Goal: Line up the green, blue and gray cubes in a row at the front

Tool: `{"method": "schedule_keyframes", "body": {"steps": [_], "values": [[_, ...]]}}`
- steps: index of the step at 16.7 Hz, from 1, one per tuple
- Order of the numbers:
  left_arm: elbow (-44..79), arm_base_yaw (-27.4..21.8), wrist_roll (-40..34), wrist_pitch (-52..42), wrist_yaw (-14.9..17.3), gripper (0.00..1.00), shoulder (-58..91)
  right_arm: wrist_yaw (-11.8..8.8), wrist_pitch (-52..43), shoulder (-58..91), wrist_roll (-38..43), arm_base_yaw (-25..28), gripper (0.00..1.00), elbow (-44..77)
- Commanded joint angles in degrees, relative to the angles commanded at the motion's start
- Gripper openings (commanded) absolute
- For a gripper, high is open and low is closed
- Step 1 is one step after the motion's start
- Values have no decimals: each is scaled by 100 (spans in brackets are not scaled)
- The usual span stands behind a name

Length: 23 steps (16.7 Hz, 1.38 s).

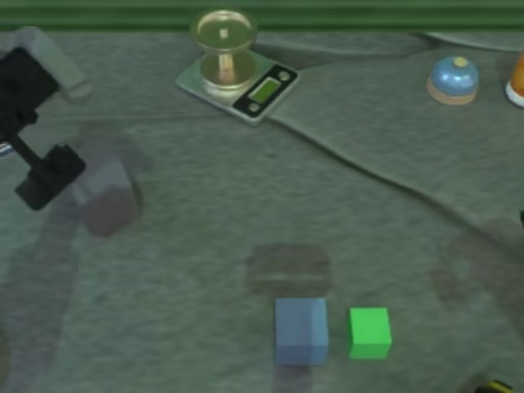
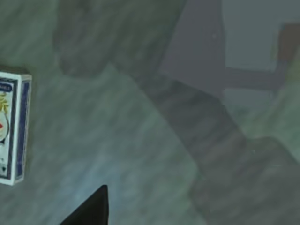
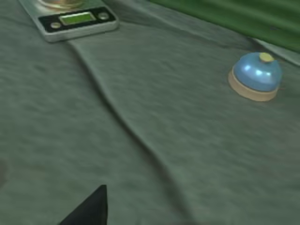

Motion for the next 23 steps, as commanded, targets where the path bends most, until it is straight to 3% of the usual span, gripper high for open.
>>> {"method": "schedule_keyframes", "body": {"steps": [6, 11, 17, 23], "values": [[2184, -219, 1152, -1403, 23, 100, 2440, 192, 1328, -2200, 833, -1004, 100, -1913], [2955, -282, 1526, -1815, 34, 100, 3210, 291, 1795, -2976, 1124, -1308, 100, -2500], [2859, -262, 1529, -1709, 34, 100, 3227, 291, 1795, -2976, 1124, -1308, 100, -2500], [1989, -272, 1538, -387, 38, 100, 3624, 291, 1795, -2976, 1124, -1308, 100, -2500]]}}
